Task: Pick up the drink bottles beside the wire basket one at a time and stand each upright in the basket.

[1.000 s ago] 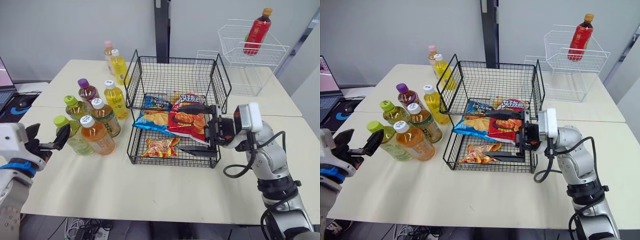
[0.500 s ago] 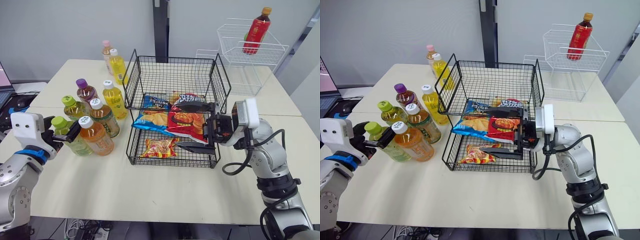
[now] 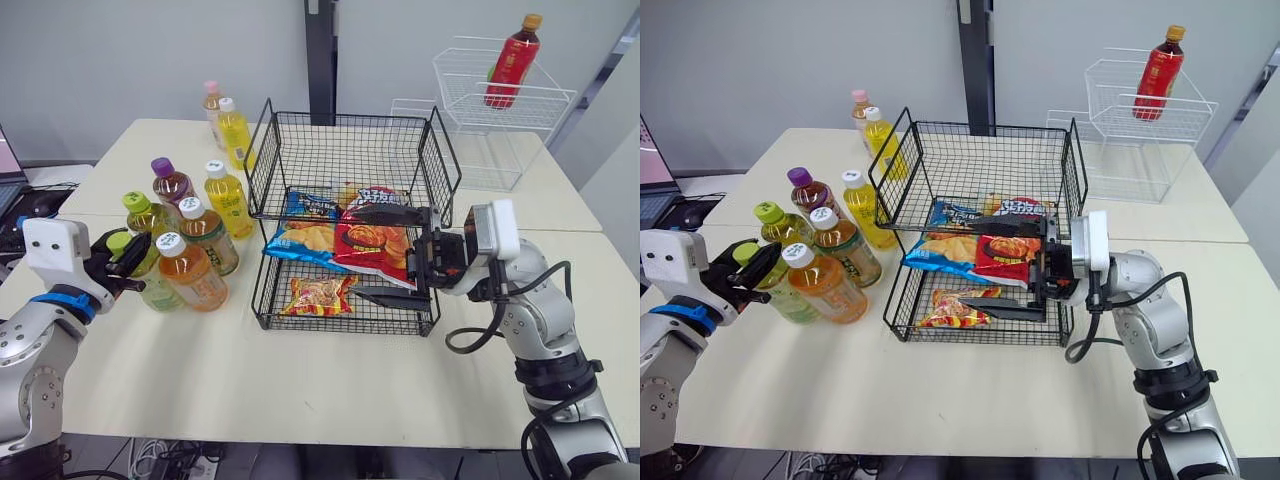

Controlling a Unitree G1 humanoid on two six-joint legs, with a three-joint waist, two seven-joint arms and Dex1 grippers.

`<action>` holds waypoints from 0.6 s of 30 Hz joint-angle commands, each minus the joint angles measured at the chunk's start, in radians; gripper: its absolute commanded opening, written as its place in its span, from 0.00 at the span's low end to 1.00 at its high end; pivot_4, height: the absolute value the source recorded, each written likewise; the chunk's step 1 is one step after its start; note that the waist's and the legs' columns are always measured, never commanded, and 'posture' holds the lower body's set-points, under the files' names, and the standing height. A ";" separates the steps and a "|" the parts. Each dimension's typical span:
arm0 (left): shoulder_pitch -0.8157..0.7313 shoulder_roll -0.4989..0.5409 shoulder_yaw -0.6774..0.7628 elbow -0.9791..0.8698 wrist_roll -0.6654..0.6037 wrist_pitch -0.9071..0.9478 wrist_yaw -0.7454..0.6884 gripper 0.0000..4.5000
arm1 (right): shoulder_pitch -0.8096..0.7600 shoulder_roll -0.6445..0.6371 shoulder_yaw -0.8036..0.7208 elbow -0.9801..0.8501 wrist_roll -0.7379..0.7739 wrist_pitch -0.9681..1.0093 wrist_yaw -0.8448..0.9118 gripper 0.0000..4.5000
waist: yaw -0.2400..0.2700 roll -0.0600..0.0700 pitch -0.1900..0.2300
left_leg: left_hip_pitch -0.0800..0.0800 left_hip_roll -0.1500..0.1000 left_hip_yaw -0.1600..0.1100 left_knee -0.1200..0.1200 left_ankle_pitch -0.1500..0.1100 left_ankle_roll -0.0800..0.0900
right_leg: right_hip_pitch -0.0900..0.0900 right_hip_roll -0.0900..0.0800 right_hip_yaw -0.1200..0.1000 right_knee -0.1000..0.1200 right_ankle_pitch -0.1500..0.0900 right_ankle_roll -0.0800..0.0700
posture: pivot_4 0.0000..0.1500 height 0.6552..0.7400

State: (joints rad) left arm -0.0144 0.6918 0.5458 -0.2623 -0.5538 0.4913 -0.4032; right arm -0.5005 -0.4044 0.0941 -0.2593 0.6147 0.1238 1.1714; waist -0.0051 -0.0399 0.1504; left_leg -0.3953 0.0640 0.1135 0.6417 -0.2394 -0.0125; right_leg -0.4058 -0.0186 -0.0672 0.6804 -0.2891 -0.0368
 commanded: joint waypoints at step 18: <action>0.123 0.241 0.446 -0.093 -0.284 0.213 -0.244 0.30 | 0.025 -0.006 -0.004 -0.101 -0.034 0.015 -0.103 1.00 | -0.019 -0.013 0.014 | -0.003 0.000 -0.001 0.000 0.000 0.000 | -0.001 -0.002 -0.002 -0.001 -0.002 0.003 | 1.00 1.00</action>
State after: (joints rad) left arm 0.1123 0.8737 0.9024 -0.3063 -0.7761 0.6661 -0.5968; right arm -0.4782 -0.4113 0.1015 -0.3159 0.5954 0.1379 1.1063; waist -0.0239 -0.0528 0.1640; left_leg -0.3982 0.0636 0.1121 0.6415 -0.2395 -0.0130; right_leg -0.4073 -0.0204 -0.0691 0.6793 -0.2907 -0.0339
